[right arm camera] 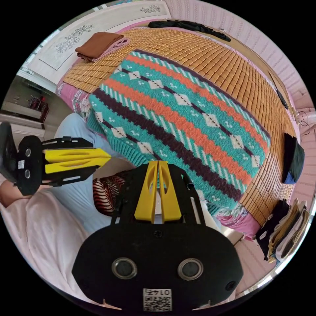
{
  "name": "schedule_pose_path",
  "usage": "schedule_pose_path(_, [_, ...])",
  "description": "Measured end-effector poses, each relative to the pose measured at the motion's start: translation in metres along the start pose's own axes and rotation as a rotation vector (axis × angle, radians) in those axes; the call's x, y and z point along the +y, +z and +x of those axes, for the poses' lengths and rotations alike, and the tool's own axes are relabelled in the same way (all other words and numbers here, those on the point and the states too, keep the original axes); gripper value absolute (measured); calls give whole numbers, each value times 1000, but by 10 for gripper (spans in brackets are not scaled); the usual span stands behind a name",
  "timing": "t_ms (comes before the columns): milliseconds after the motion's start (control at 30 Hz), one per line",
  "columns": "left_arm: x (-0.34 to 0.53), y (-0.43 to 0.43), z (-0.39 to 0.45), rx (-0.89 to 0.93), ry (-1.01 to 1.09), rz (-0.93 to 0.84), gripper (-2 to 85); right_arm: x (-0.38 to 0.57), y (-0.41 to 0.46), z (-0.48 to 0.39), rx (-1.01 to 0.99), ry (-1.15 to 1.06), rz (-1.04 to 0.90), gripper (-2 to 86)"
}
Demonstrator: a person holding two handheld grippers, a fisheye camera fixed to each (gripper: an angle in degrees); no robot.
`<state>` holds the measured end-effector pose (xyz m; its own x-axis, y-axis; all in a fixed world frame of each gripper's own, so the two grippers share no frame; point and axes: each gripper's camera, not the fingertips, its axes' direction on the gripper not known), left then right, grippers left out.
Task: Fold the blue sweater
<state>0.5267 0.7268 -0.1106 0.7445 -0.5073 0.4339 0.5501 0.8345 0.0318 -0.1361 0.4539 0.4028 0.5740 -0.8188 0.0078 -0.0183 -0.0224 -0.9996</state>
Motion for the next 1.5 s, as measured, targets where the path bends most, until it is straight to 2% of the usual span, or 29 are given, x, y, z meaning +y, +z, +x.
schedule_pose_path(67, [-20, 6, 6, -38, 31, 15, -10, -63, -2, -2, 115, -25, -75, -9])
schedule_pose_path(133, [-35, 9, 9, -30, 44, 25, -10, -107, -13, -3, 146, -50, -77, -9])
schedule_pose_path(200, [-47, 15, 11, -20, 54, 43, -10, -148, -21, -3, 146, -59, -75, -9])
schedule_pose_path(267, [-56, 36, 9, -26, 28, 7, -10, -196, 0, -1, 93, -60, -181, -8])
schedule_pose_path(333, [-58, 62, 8, -6, 9, -93, -10, -219, 10, 1, 73, -14, -190, -6])
schedule_pose_path(433, [-56, 67, 10, 3, 10, -63, -9, -254, 12, -4, 84, 1, -232, -5])
schedule_pose_path(567, [-51, 70, 29, -71, 71, -31, -8, -290, 11, -17, 124, -60, -263, -5])
schedule_pose_path(700, [-50, 71, 39, -94, 107, -33, -9, -328, 1, -15, 61, -125, -363, -5])
schedule_pose_path(867, [-45, 72, 42, -65, 107, -8, -9, -391, -18, 0, 117, -73, -291, -5])
schedule_pose_path(933, [-46, 73, 48, -81, 120, -16, -9, -406, 1, 3, 112, -70, -350, -5])
schedule_pose_path(1033, [-48, 75, 61, -135, 155, -35, -10, -425, 15, 13, 82, 13, -340, -5])
schedule_pose_path(1300, [-46, 79, 71, -139, 192, -21, -10, -455, 32, 13, 98, -35, -436, -6])
schedule_pose_path(1433, [-44, 80, 71, -127, 199, -16, -10, -456, 28, 20, 28, -130, -500, -5])
schedule_pose_path(1500, [-43, 80, 72, -126, 192, -11, -10, -457, 14, 26, -10, -130, -467, -5])
